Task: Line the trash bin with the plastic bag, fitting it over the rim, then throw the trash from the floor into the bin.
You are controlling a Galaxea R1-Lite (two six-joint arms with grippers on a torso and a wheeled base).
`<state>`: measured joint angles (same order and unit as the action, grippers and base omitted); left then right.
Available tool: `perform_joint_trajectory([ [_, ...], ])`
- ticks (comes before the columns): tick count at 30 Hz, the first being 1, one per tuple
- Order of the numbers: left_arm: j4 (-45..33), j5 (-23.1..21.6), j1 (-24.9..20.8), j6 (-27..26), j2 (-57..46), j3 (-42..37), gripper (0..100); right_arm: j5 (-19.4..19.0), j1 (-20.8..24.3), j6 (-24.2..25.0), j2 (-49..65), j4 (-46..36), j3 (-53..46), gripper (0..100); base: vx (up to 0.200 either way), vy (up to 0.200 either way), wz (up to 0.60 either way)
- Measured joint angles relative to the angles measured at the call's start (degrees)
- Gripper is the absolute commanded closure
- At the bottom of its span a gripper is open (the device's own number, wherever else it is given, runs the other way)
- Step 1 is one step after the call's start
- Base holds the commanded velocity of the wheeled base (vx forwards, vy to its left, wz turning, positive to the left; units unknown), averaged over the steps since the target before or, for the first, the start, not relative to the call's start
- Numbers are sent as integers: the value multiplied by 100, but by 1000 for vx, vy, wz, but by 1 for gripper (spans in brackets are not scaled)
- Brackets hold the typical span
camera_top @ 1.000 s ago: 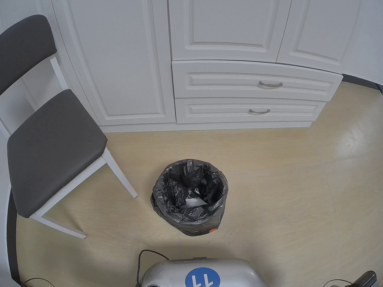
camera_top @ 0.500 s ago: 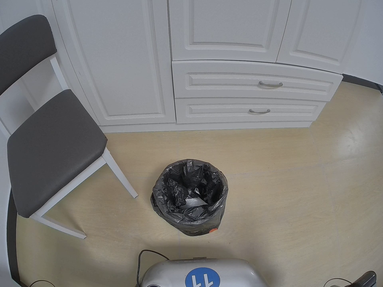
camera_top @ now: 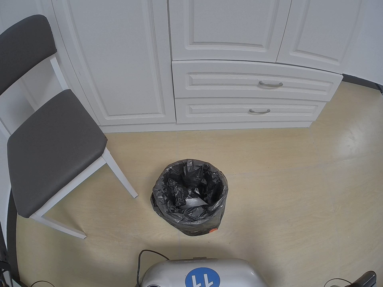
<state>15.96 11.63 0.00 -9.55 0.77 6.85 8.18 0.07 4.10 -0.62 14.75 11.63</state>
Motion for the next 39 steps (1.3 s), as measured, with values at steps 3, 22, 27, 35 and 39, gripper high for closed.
perform_joint_trajectory([
  [3,79,-4,0,-5,-4,-355,0,2,0,-93,0,187,-373,0,0,0,0],
  [22,-1230,-96,5,975,-9,-586,0,169,-5,2,-4,-1076,-1062,0,0,0,0],
  [27,-1259,-402,5,947,-9,-584,0,174,-7,-356,-6,-1090,-1062,0,0,0,0],
  [35,-1345,-773,-10,1008,-6,-584,0,121,-7,-797,-11,-1090,-1062,0,0,0,0],
  [39,-1373,-846,-10,1118,-4,-584,0,7,-7,-825,-11,-1098,-1062,0,0,0,0],
])
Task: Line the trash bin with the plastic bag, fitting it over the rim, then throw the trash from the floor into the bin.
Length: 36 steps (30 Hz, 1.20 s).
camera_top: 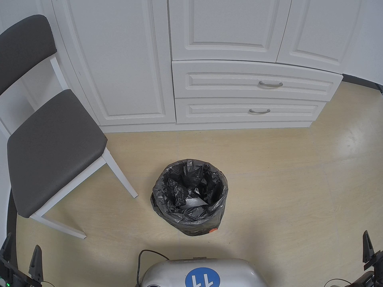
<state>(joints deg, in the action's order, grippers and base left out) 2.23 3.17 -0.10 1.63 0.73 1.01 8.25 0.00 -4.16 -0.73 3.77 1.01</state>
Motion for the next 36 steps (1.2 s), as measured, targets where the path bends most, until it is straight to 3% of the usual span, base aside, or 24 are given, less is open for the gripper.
perform_joint_trajectory([
  [5,-258,-319,2,-226,1,0,0,-156,-7,2,-1,-7,0,0,0,0,0],
  [13,-252,-350,0,-286,4,0,0,-339,-7,9,-4,-21,0,0,0,0,0],
  [20,-250,-352,0,-285,6,0,0,-874,0,283,-6,-417,0,0,0,0,0],
  [36,-233,-260,10,4,11,0,0,-879,10,405,-11,-406,0,0,0,0,0],
])
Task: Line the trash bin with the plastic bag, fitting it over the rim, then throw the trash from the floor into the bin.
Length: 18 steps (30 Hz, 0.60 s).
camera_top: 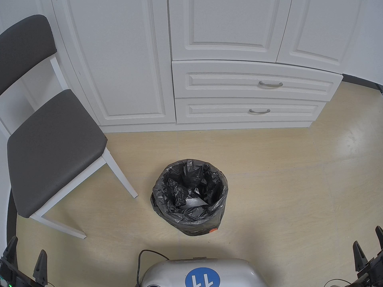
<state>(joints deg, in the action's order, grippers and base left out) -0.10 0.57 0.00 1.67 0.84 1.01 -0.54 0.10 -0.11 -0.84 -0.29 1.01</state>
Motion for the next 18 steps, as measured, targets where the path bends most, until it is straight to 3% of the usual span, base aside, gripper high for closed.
perform_joint_trajectory([
  [6,-1,-234,0,-467,1,-2,0,-37,-10,-191,0,-2,0,0,0,0,0],
  [13,-1,9,0,-6,4,-2,0,-9,0,24,0,0,0,0,0,0,0],
  [18,-4,16,5,-127,4,-2,0,-6,-2,22,-1,9,0,0,0,0,0],
])
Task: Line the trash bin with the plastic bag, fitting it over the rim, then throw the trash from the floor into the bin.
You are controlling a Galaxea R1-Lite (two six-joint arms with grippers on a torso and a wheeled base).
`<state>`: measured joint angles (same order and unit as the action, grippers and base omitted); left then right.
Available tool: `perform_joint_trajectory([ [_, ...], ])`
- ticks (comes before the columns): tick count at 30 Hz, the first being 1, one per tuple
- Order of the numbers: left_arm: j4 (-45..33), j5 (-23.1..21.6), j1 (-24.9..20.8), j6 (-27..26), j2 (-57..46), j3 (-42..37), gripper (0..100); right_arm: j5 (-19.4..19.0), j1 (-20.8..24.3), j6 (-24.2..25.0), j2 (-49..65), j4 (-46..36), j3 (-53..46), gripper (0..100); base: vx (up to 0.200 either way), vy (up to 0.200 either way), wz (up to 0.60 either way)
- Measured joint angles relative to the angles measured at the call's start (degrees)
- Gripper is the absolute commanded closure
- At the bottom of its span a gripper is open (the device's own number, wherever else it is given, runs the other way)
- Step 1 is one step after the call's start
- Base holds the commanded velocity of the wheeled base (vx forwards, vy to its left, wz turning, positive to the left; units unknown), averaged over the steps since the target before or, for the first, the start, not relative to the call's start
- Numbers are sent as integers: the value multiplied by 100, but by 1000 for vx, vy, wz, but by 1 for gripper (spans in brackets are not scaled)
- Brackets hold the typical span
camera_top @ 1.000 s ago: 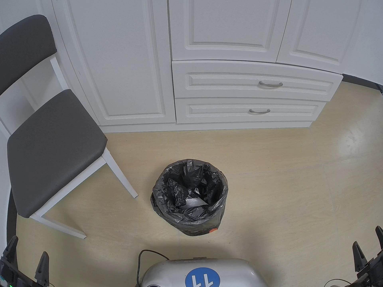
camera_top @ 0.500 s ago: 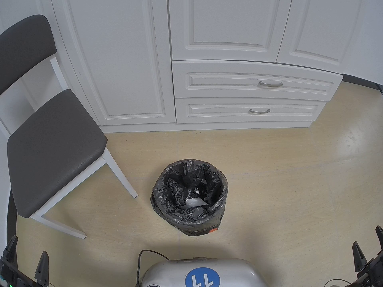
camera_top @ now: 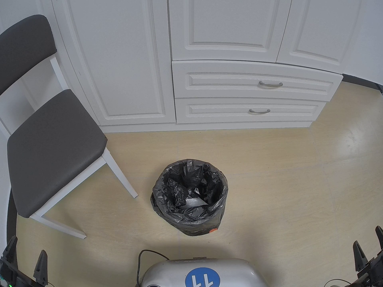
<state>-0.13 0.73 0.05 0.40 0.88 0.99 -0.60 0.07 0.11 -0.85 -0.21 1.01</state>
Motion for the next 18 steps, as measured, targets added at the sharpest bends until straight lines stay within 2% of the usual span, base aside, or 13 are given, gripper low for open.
perform_joint_trajectory([
  [18,-5,-11,0,-33,5,2,0,6,-5,-9,-2,-1,0,0,0,0,0],
])
